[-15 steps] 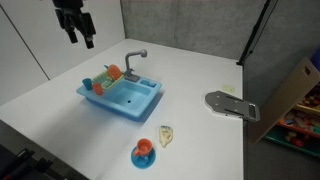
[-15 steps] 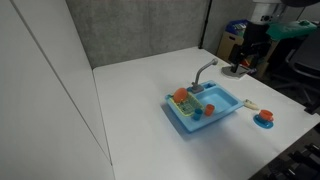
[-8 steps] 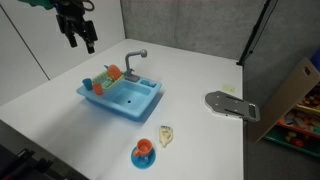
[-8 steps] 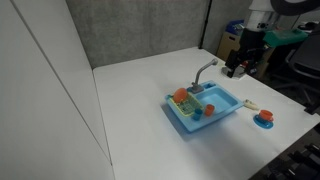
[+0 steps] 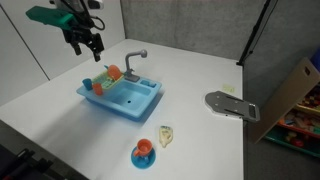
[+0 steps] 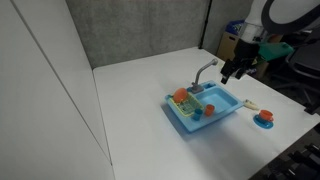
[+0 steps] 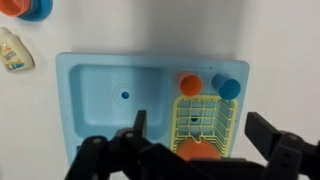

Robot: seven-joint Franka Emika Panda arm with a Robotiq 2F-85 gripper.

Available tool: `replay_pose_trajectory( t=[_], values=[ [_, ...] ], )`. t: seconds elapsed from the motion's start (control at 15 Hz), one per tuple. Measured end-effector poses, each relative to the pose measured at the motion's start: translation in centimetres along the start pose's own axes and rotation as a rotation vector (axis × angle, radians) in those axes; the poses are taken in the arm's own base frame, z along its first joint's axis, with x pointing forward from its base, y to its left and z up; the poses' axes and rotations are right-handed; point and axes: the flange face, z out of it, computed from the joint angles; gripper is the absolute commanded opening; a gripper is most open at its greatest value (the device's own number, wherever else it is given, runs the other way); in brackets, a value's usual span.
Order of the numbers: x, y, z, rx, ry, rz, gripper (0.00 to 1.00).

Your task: Pick the orange cup and put it in the sink

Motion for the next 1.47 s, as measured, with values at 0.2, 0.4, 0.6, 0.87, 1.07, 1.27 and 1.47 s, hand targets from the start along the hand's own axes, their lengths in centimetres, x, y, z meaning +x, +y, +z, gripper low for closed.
replay_pose_trajectory(
  t=[0.2, 0.4, 0.6, 0.87, 1.07, 1.27, 1.47],
  values=[
    [-0.1, 0.4, 1.2, -0.002, 0.017, 0.006, 1.0],
    [-0.1, 0.9, 2.5, -0.006, 0.019, 0.012, 1.0],
    [-0.1, 1.5, 4.1, -0.014, 0.003, 0.016, 1.0],
    [-0.1, 2.3, 6.3, -0.024, -0.029, 0.023, 1.0],
    [0.0, 2.9, 8.0, -0.035, -0.05, 0.022, 1.0],
    [0.3, 3.2, 9.6, -0.047, -0.067, 0.013, 1.0],
    [0.5, 3.0, 10.8, -0.068, -0.065, -0.009, 1.0]
  ],
)
